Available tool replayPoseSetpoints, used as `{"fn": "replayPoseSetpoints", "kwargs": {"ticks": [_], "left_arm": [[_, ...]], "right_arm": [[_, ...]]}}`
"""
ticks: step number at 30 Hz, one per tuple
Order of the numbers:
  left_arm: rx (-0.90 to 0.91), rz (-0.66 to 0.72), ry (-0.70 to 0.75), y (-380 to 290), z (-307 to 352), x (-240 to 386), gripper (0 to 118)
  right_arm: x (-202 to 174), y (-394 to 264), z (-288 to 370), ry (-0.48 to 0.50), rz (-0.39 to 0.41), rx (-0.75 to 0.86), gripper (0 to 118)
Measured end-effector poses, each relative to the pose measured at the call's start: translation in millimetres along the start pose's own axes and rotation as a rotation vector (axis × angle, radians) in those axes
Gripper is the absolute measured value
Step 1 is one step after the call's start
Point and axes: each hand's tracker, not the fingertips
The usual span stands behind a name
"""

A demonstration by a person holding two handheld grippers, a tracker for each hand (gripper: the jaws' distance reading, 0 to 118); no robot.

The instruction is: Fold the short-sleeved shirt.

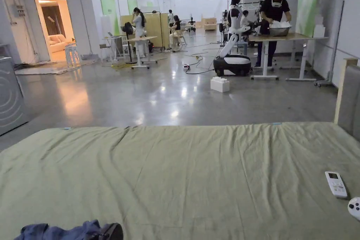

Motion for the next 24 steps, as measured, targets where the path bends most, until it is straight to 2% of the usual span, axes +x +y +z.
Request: {"fn": "replayPoseSetpoints", "kwargs": {"ticks": [1, 2, 3, 5, 6, 12, 16, 18, 20, 24], "left_arm": [[-0.015, -0.064, 0.012, -2, 2, 3, 0], [-0.025, -0.141, 0.023, -4, 5, 7, 0], [-0.027, -0.220, 0.022, -6, 9, 11, 0], [-0.024, -0.327, 0.009, -11, 13, 22, 0], [-0.021, -0.337, -0.001, -11, 15, 25, 0], [-0.027, -0.357, -0.020, -15, 19, 34, 0], [-0.051, -0.331, -0.015, -18, 21, 27, 1], [-0.064, -0.310, -0.002, -20, 23, 22, 9], [-0.079, -0.296, 0.018, -21, 26, 13, 11], [-0.098, -0.240, 0.078, -19, 29, -13, 27]], "right_arm": [[1, 4, 5, -0.051, 0.033, 0.078, 1], [0, 4, 6, -0.038, 0.035, 0.046, 1], [-2, 5, 8, -0.058, 0.091, 0.072, 1], [-1, 9, 11, -0.055, 0.114, 0.087, 1], [-1, 13, 13, -0.042, 0.130, 0.108, 1], [-6, 15, 16, -0.012, 0.110, 0.108, 1], [-9, 11, 19, 0.008, 0.124, 0.095, 1], [-10, 8, 21, 0.013, 0.125, 0.083, 1], [-11, 4, 23, 0.030, 0.122, 0.066, 1], [-14, -5, 25, 0.059, 0.118, 0.034, 1]]}}
